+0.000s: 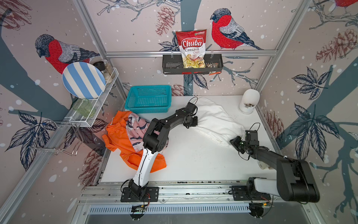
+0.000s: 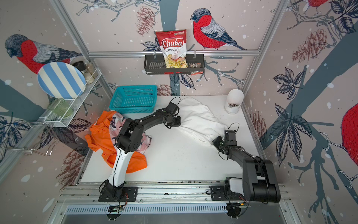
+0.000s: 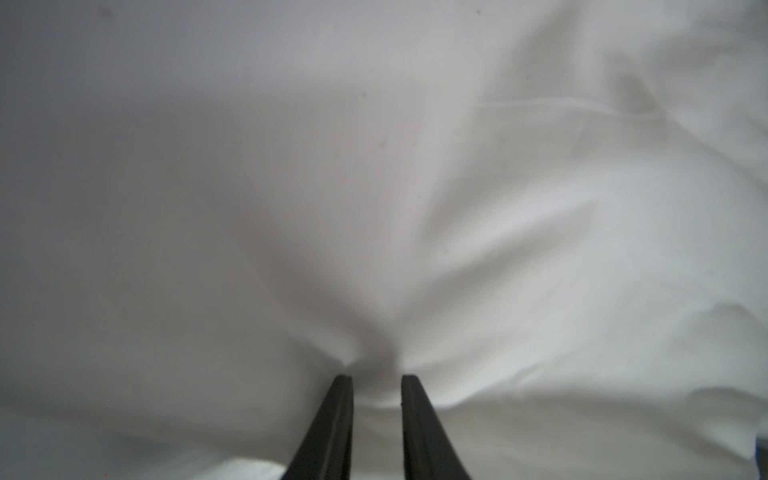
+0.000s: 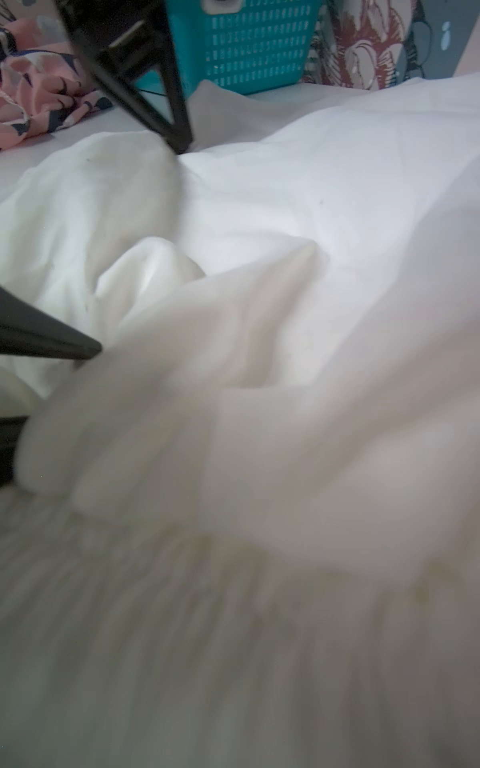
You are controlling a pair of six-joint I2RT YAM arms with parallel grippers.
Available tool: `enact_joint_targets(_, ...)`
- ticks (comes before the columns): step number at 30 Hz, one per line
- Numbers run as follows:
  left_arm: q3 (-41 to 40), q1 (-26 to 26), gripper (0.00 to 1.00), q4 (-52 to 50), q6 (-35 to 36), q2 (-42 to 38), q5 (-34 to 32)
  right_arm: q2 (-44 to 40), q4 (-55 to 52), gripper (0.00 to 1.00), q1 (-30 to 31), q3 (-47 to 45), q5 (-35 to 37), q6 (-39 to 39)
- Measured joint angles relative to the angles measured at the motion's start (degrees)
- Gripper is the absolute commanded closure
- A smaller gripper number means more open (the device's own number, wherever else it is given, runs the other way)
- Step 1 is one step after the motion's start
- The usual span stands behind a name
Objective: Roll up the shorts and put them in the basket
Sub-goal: Adjust the shorts at the center of the board.
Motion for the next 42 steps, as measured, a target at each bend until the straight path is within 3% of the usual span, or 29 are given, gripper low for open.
enact_joint_targets(6, -22.2, -4.3, 0.75, 10.8, -3.4, -12.9, 0.9, 9.4, 2.0, 0.74, -4.6, 6.8, -4.5, -4.8)
enact_joint_targets(12, -36.2, -10.8, 0.73, 15.5, -8.2, -22.7, 0.6, 8.9, -2.3, 0.73, -3.5, 9.1, -5.5, -8.7)
enact_joint_targets(21, -39.3, -10.6, 0.61, 7.8, -11.6, -37.9, -9.3, -0.4, -12.0, 0.69, -0.8, 12.3, -4.3, -11.5)
enact_joint_targets(26, -45.6, -5.7, 0.57, 4.7, -13.0, -44.0, -12.1, -4.0, -15.6, 0.67, -0.8, 12.9, -3.1, -11.6)
enact_joint_targets(30, -49.9, -2.9, 0.55, 3.4, -13.1, -46.9, -11.6, -5.3, -17.5, 0.67, -0.8, 12.9, -2.6, -11.7)
enact_joint_targets(36, -52.2, -0.4, 0.6, 3.4, -13.1, -47.7, -10.8, -5.4, -18.8, 0.67, -0.8, 12.7, -1.9, -11.9)
enact_joint_targets(42, -53.7, 2.0, 0.57, 3.8, -13.0, -47.8, -11.3, -7.1, -20.2, 0.67, -0.7, 12.2, -1.6, -11.9)
